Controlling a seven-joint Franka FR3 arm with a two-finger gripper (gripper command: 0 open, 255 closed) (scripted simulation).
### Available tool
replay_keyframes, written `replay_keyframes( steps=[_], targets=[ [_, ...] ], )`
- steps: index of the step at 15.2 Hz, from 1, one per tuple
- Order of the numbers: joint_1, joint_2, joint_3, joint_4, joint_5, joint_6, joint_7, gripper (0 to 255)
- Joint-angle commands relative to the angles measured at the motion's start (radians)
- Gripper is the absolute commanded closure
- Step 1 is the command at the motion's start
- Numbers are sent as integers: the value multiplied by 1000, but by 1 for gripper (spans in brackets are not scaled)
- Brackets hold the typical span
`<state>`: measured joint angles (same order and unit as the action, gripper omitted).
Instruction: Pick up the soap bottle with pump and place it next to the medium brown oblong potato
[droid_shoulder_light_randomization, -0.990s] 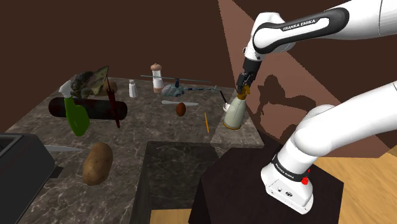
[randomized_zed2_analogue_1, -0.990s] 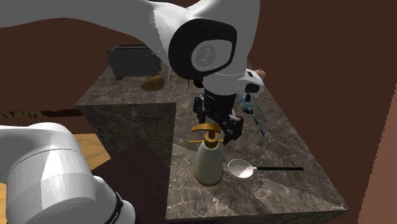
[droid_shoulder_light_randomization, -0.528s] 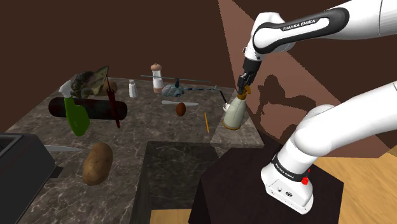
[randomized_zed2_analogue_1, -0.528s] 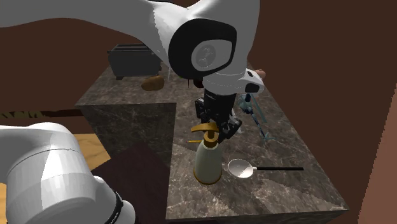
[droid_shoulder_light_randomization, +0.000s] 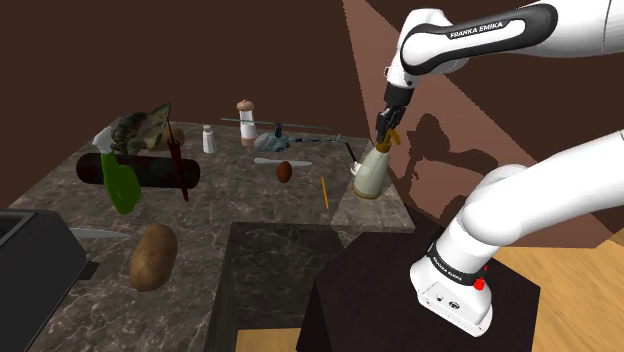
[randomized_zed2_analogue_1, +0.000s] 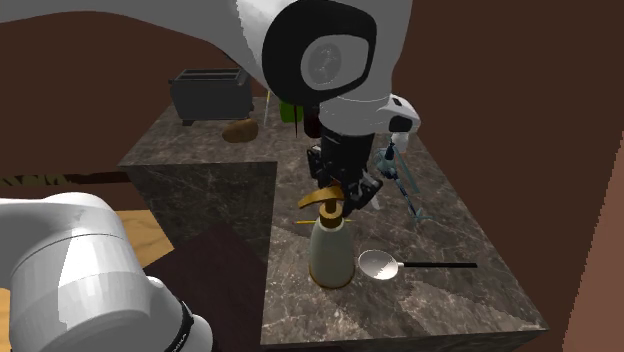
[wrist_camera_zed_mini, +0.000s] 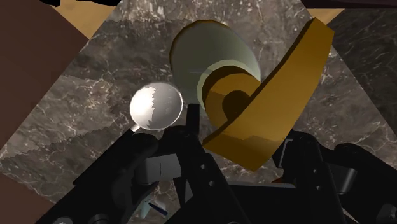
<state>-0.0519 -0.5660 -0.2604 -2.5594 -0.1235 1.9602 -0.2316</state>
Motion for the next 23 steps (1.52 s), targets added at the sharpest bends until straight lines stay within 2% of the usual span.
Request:
replay_keyframes(
  steps=[1, 23],
  targets=[
    [1, -9, 4, 20, 2, -29, 1, 255],
    [11, -28, 35, 302, 24, -330, 3, 255]
  ],
)
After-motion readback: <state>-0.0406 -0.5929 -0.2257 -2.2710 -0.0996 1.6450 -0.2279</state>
